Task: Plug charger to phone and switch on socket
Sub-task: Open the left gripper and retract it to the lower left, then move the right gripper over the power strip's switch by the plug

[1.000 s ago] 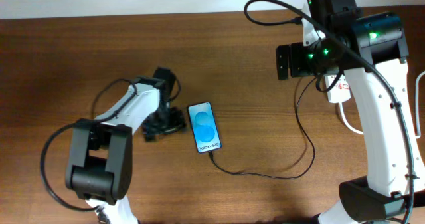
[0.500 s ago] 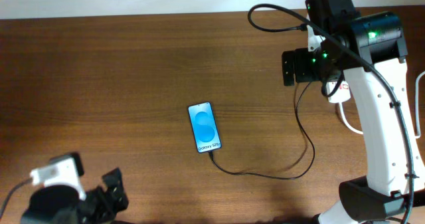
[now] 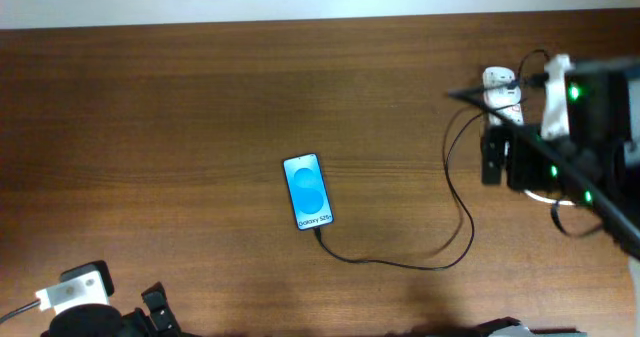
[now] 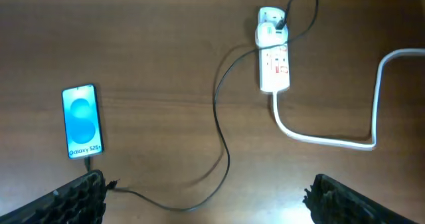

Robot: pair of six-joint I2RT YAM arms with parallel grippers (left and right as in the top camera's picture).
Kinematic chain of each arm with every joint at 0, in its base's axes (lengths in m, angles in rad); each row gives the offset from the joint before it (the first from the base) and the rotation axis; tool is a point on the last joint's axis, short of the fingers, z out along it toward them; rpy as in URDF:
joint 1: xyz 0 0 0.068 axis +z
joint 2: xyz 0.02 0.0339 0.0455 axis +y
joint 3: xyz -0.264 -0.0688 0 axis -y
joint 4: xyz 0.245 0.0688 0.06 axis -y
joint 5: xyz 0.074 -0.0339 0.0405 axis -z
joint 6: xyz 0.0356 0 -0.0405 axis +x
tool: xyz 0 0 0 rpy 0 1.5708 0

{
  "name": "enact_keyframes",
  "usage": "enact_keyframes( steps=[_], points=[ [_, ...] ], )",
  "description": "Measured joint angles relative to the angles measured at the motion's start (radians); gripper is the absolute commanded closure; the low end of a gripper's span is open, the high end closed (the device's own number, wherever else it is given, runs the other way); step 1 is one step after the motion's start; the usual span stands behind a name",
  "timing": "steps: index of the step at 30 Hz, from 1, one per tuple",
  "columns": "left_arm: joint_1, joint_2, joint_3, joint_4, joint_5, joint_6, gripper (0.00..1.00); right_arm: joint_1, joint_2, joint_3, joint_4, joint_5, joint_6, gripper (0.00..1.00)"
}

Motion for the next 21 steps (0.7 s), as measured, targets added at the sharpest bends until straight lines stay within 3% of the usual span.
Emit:
enact_keyframes(
  steps=[4,5,6,7,9,11,15,18,19,21],
  points=[
    [0.0,0.0,-0.002,0.0,0.001,0.0,0.01,-0.095,-0.078,-0.2,-0.004,0.034,0.132,0.01],
    [0.0,0.0,-0.002,0.0,0.001,0.0,0.01,-0.135,-0.073,-0.212,-0.004,0.029,0.157,0.16],
    [0.0,0.0,-0.002,0.0,0.001,0.0,0.01,-0.204,-0.068,-0.216,-0.004,0.006,0.176,0.4],
    [0.0,0.0,-0.002,0.0,0.001,0.0,0.01,-0.261,-0.065,-0.216,-0.004,-0.016,0.188,0.58],
    [0.0,0.0,-0.002,0.001,0.001,0.0,0.01,-0.389,-0.059,-0.216,-0.004,-0.064,0.201,0.8],
    [0.0,0.0,-0.003,0.001,0.001,0.0,0.01,-0.533,-0.031,-0.216,-0.004,-0.111,0.213,0.96],
    [0.0,0.0,-0.003,0.001,0.001,0.0,0.01,-0.694,0.101,-0.217,-0.002,-0.271,0.132,0.96],
    [0.0,0.0,-0.003,0.001,0.0,0.0,0.01,-0.7,0.219,-0.219,-0.003,-0.385,0.072,0.89],
    [0.0,0.0,-0.003,0.0,0.001,0.0,0.01,-0.7,0.262,-0.22,-0.005,-0.41,0.06,0.96],
    [0.0,0.0,-0.003,0.001,0.001,0.0,0.01,-0.7,0.314,-0.22,-0.003,-0.433,0.045,0.96]
  ],
)
